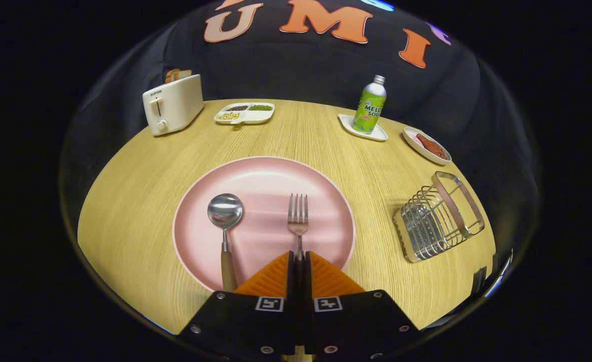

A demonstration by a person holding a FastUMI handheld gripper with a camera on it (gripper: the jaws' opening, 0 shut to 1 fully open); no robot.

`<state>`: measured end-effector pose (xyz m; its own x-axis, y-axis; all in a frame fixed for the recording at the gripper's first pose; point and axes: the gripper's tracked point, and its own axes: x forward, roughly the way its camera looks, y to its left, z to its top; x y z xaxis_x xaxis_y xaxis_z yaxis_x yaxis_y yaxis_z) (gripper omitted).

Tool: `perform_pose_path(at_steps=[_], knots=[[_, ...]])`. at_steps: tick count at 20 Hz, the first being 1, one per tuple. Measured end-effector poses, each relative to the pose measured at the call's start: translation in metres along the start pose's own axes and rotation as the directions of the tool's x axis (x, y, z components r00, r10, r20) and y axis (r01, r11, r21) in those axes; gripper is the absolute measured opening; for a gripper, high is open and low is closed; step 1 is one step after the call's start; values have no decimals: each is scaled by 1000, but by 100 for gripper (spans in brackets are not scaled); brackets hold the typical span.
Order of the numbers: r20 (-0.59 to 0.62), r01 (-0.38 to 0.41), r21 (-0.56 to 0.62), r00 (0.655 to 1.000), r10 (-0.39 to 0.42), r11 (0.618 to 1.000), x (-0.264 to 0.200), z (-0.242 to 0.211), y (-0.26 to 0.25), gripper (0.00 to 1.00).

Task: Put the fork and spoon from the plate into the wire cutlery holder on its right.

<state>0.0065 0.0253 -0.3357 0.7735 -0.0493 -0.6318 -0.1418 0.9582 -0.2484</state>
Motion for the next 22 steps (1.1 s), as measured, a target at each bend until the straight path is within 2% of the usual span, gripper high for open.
perform_pose_path(at_steps=[4, 13, 22], knots=[[-7, -11, 6, 1000, 11, 1000, -3, 0, -2, 5], [15, -112, -36, 994, 113, 993, -35, 27, 2, 1], [-42, -103, -131, 994, 98, 986, -67, 53, -61, 1]])
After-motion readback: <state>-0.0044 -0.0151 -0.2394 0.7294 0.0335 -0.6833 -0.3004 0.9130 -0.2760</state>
